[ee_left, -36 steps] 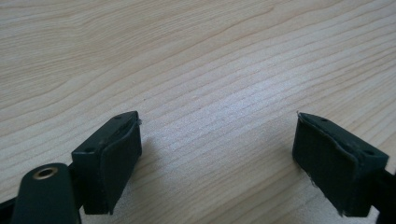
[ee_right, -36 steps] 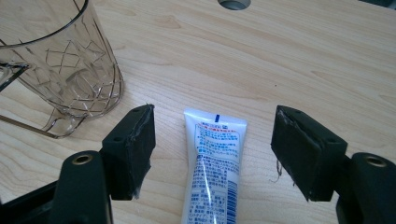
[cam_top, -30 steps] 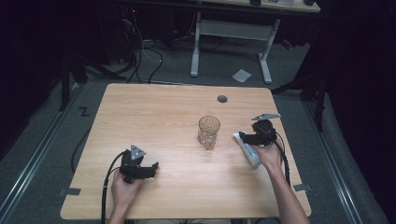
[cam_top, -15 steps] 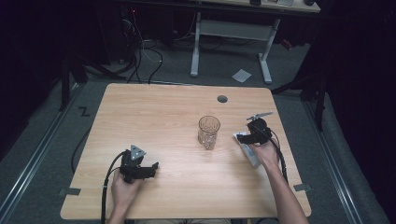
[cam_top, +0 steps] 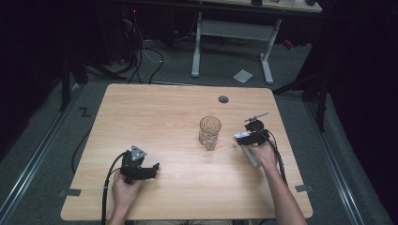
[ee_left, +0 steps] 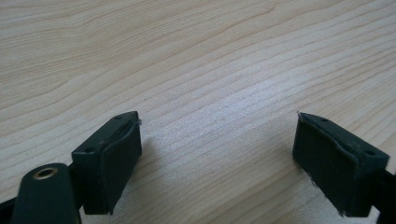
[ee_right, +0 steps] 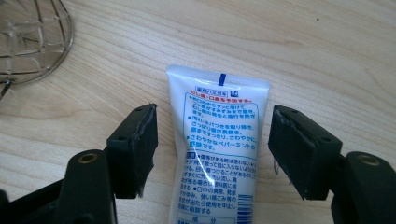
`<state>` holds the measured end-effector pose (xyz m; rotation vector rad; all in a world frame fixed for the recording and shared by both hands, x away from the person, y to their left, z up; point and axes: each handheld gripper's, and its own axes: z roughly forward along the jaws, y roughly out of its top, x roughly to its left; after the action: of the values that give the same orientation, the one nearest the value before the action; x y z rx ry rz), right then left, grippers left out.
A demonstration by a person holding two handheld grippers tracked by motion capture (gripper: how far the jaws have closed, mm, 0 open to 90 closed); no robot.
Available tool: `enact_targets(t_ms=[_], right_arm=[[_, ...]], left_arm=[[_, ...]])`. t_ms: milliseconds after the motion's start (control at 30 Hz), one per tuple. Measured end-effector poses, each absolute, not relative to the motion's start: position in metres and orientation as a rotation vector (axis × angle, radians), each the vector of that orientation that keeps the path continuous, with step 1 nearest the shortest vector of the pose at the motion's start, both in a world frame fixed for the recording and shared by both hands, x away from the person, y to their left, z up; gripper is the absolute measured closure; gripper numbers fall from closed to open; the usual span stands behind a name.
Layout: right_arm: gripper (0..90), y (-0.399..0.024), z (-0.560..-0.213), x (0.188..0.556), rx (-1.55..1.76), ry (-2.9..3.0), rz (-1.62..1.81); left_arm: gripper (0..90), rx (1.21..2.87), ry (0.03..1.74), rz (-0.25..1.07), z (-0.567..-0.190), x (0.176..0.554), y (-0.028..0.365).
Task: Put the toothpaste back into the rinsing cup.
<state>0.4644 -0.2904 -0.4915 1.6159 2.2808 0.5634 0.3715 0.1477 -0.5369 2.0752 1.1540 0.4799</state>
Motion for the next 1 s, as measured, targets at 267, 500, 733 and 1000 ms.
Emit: enact_targets(t_ms=[267,500,733,1000], right_arm=[[34.6,-0.288,-0.496,0.466,1.608,2.289,0.531],[37.5,-0.288,-0.501,0.468,1.633,2.280,0.518],[38.0,-0.289,-0.502,0.469,1.659,2.287,0.500],[42.9,-0.289,-0.501,0.468,1.653,2.306,0.486]], left_arm=[[15.9,2.076,1.154,0.480,-0.537,0.372,0.148],[15.9,2.076,1.154,0.481,-0.537,0.371,0.148],[15.8,2.076,1.154,0.481,-0.537,0.371,0.148],[15.8,2.076,1.154,0.481,-0.537,0.371,0.148]])
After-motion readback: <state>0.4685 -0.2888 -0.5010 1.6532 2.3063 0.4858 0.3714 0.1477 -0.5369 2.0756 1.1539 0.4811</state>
